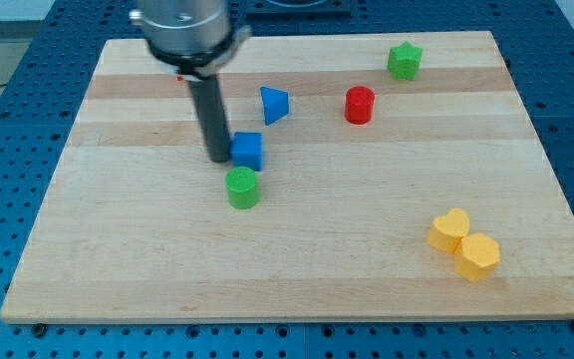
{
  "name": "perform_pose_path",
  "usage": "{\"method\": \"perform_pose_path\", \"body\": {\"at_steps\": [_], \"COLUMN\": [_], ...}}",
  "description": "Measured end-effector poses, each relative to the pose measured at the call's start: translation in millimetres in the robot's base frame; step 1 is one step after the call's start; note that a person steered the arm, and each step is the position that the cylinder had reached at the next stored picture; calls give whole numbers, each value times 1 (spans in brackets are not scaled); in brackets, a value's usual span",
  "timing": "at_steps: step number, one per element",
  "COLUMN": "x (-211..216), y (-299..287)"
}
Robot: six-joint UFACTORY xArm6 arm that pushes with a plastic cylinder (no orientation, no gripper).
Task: Push the green circle to the bottom right of the blue cube
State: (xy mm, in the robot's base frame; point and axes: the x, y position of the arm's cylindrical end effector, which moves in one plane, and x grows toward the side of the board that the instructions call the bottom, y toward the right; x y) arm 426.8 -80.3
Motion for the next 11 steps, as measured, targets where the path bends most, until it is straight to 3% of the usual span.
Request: {"method": "perform_pose_path", "body": {"at_steps": [3, 5, 6, 8, 9, 10, 11], "x": [8, 29, 58, 68, 60, 28, 27], "y": [84, -33, -34, 56, 0, 12, 69]}}
